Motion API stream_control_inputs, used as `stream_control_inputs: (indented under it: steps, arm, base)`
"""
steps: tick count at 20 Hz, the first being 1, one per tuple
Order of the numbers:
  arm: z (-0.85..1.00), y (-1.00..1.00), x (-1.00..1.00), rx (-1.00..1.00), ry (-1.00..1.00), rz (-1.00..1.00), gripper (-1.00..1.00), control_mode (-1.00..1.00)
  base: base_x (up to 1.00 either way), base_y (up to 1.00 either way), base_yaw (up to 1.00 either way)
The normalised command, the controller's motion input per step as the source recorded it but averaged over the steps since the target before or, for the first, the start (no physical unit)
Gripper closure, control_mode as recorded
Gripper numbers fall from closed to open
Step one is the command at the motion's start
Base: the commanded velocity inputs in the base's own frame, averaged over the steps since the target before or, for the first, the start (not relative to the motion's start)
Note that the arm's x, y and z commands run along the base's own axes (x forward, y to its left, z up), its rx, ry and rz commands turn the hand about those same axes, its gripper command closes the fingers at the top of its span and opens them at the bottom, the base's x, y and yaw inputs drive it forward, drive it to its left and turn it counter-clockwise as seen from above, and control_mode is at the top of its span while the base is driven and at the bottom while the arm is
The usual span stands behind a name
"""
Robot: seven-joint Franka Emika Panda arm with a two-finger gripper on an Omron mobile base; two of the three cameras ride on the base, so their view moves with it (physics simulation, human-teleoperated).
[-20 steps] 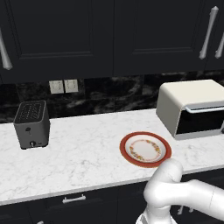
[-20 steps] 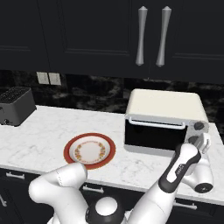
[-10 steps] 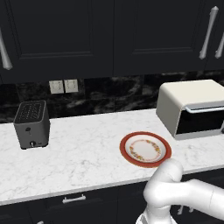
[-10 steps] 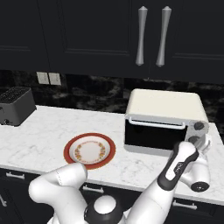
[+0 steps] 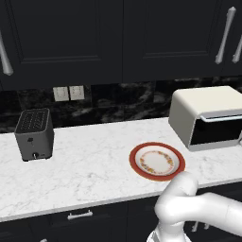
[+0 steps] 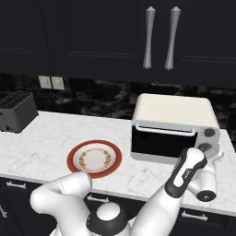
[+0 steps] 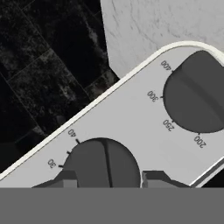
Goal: Pick up the kebab skewer and baguette bread, and place them inside the toaster oven. Close the toaster oven door and start by setting the timer.
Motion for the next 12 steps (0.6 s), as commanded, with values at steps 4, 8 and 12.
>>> stream_control_inputs:
  steps: [4,8,12]
  arm:
    - [0.19,0.05,0.02,0.36,0.0,-0.03,1.0,-1.0]
    - [0.22,0.01,0.0,0.4,0.02,-0.03,1.0,-1.0]
    - [0.11,0.07,0.0,0.42,0.01,-0.06,1.0,-1.0]
  base:
    - [0.0,0.0,0.0]
    - [0.0,0.0,0.0]
    - [0.0,0.0,0.0]
